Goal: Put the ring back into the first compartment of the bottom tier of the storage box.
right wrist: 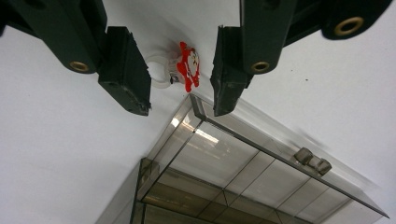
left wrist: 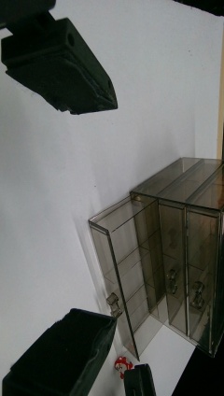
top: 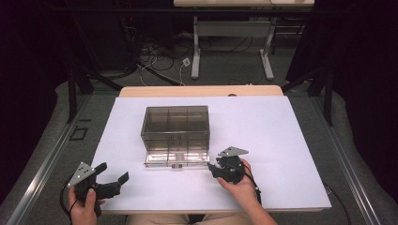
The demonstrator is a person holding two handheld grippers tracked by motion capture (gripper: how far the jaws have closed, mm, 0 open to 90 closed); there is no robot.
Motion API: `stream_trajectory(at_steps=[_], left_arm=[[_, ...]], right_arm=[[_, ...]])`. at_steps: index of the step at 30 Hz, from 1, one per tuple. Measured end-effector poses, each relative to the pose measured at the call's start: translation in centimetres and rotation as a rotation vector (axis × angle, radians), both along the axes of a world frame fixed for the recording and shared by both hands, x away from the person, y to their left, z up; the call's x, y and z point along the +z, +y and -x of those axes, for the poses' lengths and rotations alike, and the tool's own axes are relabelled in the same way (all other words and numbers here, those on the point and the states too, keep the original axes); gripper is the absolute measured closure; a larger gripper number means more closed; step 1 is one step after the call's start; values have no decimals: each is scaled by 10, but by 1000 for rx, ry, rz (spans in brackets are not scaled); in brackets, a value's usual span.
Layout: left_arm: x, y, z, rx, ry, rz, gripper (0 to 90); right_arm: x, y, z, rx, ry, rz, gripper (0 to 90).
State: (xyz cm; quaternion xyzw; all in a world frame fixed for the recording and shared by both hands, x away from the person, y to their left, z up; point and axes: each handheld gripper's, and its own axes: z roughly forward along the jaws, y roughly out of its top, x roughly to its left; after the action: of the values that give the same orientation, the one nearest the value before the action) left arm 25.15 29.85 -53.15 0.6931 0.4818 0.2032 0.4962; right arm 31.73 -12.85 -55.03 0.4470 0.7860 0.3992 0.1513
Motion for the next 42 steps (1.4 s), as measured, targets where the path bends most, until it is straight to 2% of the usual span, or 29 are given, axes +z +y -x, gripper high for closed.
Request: stream_trajectory(at_steps=[8,12,14,20,24,27,28,42], left_arm=[[0,1,0,1,0,3,5],[0,1,0,0,0,4,5],[0,1,0,-1,1,1,5],[0,1,0,-1,2,1,5],[0,1,-1,0,4,1,5],[0,1,-1,-1,4,0,5],[0,1,-1,-2,4,0,5],[0,2,-1,-2,3,-1,5]], right_arm=[[-2,1,0,8,21,17,620],[-4,1,0,12,6,11,643],[-4,1,0,14,26,31,649],[-5,2,1,11,27,32,678],[-5,0,2,15,38,55,713],[-5,0,2,18,38,53,724],[-7,0,2,15,24,42,730],[-4,0,3,28,28,42,753]])
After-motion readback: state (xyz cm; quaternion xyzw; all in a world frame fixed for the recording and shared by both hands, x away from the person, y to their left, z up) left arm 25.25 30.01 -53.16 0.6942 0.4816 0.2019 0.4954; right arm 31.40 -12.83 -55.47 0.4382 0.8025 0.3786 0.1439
